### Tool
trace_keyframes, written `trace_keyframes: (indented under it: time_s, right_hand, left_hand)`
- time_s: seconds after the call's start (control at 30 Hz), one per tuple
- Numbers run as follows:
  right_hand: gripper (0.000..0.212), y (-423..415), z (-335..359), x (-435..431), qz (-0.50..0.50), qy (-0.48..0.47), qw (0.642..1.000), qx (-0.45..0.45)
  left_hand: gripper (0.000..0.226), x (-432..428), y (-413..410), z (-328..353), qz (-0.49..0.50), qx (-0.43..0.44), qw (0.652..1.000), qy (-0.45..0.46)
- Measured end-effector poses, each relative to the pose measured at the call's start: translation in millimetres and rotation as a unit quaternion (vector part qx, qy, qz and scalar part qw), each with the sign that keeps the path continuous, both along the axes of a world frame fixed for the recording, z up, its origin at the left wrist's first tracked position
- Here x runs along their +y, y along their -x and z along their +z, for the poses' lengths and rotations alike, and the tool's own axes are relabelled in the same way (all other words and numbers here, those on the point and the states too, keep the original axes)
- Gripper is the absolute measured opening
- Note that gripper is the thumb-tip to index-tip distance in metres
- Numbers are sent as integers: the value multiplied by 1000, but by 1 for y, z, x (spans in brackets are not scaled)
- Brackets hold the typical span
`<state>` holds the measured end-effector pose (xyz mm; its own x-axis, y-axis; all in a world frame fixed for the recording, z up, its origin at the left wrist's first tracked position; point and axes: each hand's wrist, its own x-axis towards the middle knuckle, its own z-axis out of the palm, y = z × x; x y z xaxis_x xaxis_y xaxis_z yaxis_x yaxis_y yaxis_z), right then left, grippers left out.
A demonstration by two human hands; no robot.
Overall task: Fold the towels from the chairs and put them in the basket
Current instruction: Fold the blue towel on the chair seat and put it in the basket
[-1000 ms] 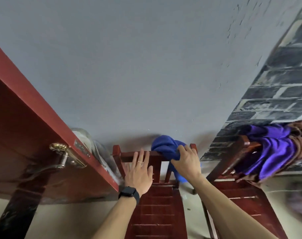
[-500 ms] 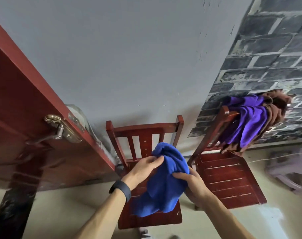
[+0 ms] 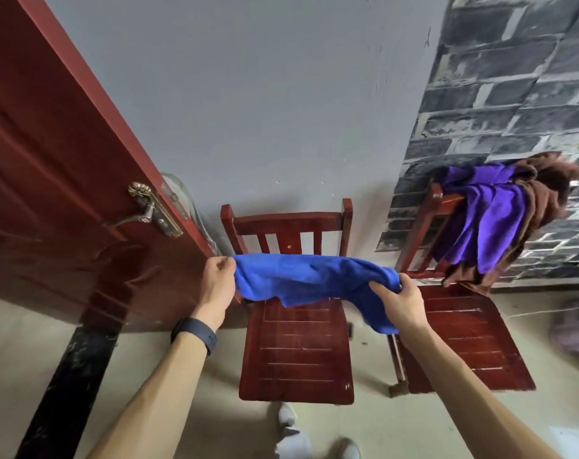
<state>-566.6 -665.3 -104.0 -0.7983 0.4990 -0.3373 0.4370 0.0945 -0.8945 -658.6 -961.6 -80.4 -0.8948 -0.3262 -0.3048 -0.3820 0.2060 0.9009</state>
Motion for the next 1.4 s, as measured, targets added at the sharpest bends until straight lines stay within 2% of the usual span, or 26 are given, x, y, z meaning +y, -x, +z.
trace_keyframes:
  time_s: [0.13, 0.2, 0.27, 0.37, 0.47, 0.5, 0.57, 0.6, 0.63, 0.7, 0.73, 0.77, 0.83, 0.9, 0.97, 1.03, 1.1, 1.13, 1.23, 1.3, 1.4]
  right_hand:
    - [16, 3, 17, 6, 57, -74, 996, 9]
    - [20, 5, 31, 3, 117, -101, 988, 16]
    - [26, 8, 45, -3, 201, -132, 970, 32]
    - [33, 13, 59, -15, 314, -213, 925, 23]
    - [50, 16, 67, -24, 374, -393, 838, -58]
    - [63, 16, 68, -27, 370, -398, 837, -59]
    - [90, 19, 72, -35, 377, -291, 879, 8]
    - [93, 21, 75, -41, 390, -224, 892, 42]
    - [85, 23, 79, -47, 403, -170, 897, 63]
    - [38, 25, 87, -57, 408, -121, 903, 66]
    - [24, 25, 93, -61, 398, -108, 908, 78]
    - [23, 24, 97, -62, 379, -96, 915, 99]
    - [21, 22, 109, -58, 322, -71, 932, 150]
    - [16, 19, 126, -51, 283, -53, 940, 183]
    - [13, 17, 138, -45, 291, -14, 940, 179]
    - [15, 15, 142, -40, 302, 34, 937, 173]
    - [17, 14, 144, -35, 271, 87, 941, 183]
    - [17, 12, 144, -32, 244, 115, 945, 186]
    - [18, 9, 139, -19, 184, 161, 951, 189]
    - [18, 8, 134, -11, 158, 146, 958, 188]
    - [20, 3, 132, -5, 140, 226, 946, 185]
  left_hand:
    - [13, -15, -6, 8, -10, 19, 998, 61]
    - [10, -13, -10, 12, -60, 3, 996, 64]
    - [19, -4, -14, 19, -146, -13, 988, 58]
    - [39, 17, -16, 34, -290, -11, 952, 96]
    - [43, 36, -12, 64, -387, 35, 911, 140]
    - [43, 41, -11, 76, -423, 46, 894, 140]
    - [39, 49, -12, 106, -497, 64, 854, 137]
    - [38, 54, -12, 117, -525, 70, 836, 147]
    - [37, 58, -12, 125, -539, 79, 823, 164]
    - [37, 65, -10, 138, -547, 96, 807, 201]
    - [39, 66, -10, 141, -538, 109, 813, 193]
    - [41, 66, -11, 141, -515, 122, 834, 156]
    - [50, 57, -16, 133, -410, 137, 902, 10]
    - [71, 42, -22, 109, -334, 106, 933, -82]
    - [84, 36, -29, 78, -381, 21, 922, -63]
    - [63, 39, -33, 54, -430, -43, 902, -1]
    - [27, 46, -34, 45, -449, -38, 890, 72]
    - [20, 48, -33, 43, -452, -27, 886, 102]
    - [23, 52, -27, 45, -446, -9, 882, 152]
    - [21, 53, -25, 58, -418, -10, 900, 124]
    - [28, 58, -24, 76, -402, -69, 912, -39]
